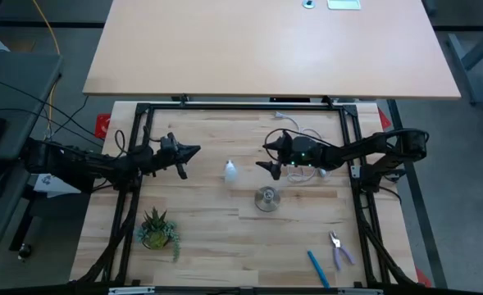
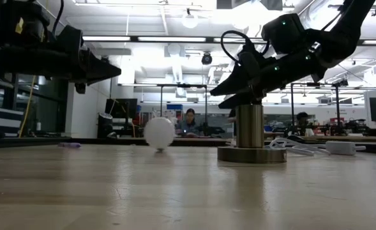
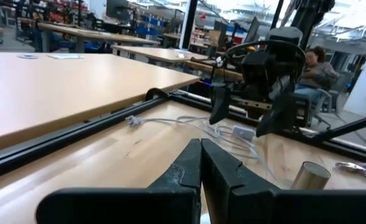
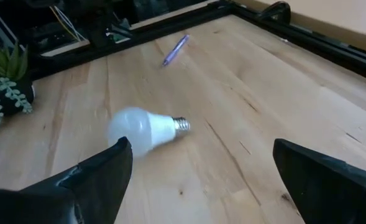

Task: Screw lightbulb
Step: Return to Home Position

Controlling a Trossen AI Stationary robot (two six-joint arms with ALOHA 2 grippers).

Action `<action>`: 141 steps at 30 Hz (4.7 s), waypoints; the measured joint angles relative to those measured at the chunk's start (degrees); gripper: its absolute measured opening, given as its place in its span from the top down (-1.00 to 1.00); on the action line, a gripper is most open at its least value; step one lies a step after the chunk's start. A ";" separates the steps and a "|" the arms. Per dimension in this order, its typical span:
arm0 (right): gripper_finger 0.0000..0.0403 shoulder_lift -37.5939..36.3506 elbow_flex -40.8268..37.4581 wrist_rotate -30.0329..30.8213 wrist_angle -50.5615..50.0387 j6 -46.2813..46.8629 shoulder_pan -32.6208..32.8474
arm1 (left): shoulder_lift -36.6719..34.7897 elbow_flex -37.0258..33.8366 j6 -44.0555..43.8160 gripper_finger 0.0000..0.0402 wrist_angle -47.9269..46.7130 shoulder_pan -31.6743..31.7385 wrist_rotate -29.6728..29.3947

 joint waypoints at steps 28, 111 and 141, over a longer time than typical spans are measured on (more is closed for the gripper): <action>-0.87 -69.99 -0.14 -0.42 -43.28 0.00 -0.66 | -50.53 0.00 -0.01 1.00 -31.67 -1.75 -0.44; -0.87 -87.62 -28.76 -3.63 -37.20 -0.42 6.10 | -50.69 2.58 0.48 1.00 -60.10 -5.60 -0.26; -0.87 -87.62 -28.79 -3.65 -37.21 0.00 6.11 | -53.26 2.54 0.48 1.00 -59.63 -5.90 -0.84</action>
